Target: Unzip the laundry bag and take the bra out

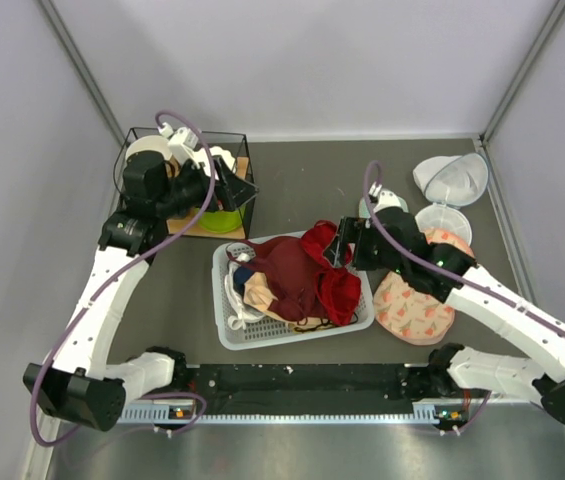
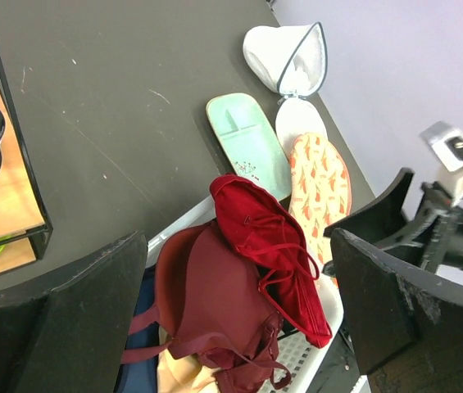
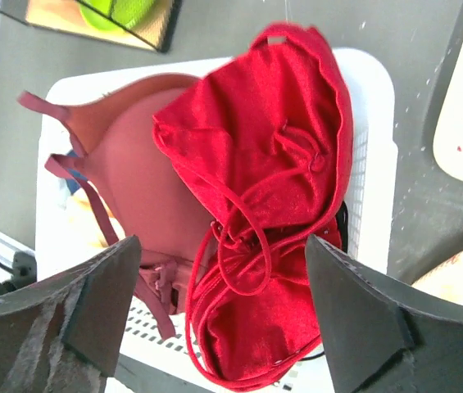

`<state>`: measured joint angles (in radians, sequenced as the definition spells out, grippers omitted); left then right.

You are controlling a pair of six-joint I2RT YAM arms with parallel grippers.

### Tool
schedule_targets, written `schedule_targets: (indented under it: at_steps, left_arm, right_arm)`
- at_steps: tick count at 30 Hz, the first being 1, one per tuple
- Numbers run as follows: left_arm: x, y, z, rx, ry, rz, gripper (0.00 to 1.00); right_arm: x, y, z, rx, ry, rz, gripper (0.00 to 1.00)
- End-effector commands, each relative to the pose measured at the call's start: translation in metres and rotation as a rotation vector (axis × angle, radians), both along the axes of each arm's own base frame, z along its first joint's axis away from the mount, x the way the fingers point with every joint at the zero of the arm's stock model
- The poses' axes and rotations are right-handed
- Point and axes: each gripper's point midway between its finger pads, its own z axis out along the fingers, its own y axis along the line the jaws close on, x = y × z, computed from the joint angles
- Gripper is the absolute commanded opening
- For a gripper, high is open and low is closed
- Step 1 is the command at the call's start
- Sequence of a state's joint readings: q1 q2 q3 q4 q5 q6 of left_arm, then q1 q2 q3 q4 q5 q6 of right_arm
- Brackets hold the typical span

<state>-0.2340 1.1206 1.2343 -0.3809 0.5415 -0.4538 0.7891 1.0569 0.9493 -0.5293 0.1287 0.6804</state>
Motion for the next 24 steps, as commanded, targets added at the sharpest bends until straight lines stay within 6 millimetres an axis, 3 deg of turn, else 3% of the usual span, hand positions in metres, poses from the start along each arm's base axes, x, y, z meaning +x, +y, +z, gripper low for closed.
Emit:
schedule_targets:
  at_steps: [1, 3, 5, 6, 7, 8, 10, 11, 14, 18, 20, 24]
  left_arm:
    - [0.006, -0.005, 0.02, -0.045, -0.062, -0.024, 0.99]
    - [0.007, -0.008, 0.019, -0.057, -0.053, -0.033, 0.99]
    - [0.009, -0.009, 0.016, -0.066, -0.044, -0.034, 0.99]
    - [0.008, -0.01, 0.017, -0.076, -0.04, -0.041, 0.99]
    - [0.007, -0.011, 0.017, -0.082, -0.038, -0.045, 0.99]
    - [0.007, -0.011, 0.016, -0.083, -0.037, -0.044, 0.99]
    - [0.005, -0.01, 0.017, -0.083, -0.042, -0.04, 0.99]
    - [0.005, -0.01, 0.013, -0.081, -0.033, -0.04, 0.99]
    - [0.002, -0.01, 0.011, -0.084, -0.029, -0.044, 0.99]
    - [0.001, -0.01, 0.005, -0.082, -0.02, -0.042, 0.99]
    - [0.001, -0.01, 0.004, -0.08, -0.02, -0.043, 0.99]
    - [0.001, -0.01, 0.005, -0.082, -0.018, -0.048, 0.99]
  right_arm:
    - [0.002, -0.009, 0.039, 0.011, -0.081, -0.028, 0.85]
    - [0.013, -0.015, 0.041, -0.029, -0.115, -0.078, 0.82]
    - [0.029, -0.013, 0.043, -0.061, -0.125, -0.12, 0.69]
    - [0.038, -0.012, 0.04, -0.088, -0.134, -0.145, 0.49]
    - [0.046, -0.008, 0.046, -0.091, -0.147, -0.151, 0.4]
    - [0.055, -0.001, 0.032, -0.133, -0.125, -0.151, 0.35]
    - [0.07, 0.002, 0.029, -0.172, -0.146, -0.179, 0.34]
    - [0.077, 0.006, 0.012, -0.218, -0.123, -0.178, 0.34]
    - [0.085, 0.017, -0.009, -0.244, -0.107, -0.145, 0.34]
    - [0.069, 0.035, -0.064, -0.251, 0.028, -0.051, 0.34]
    - [0.061, 0.043, -0.072, -0.204, 0.057, -0.016, 0.32]
    - [0.041, 0.034, -0.09, -0.188, 0.089, -0.007, 0.3]
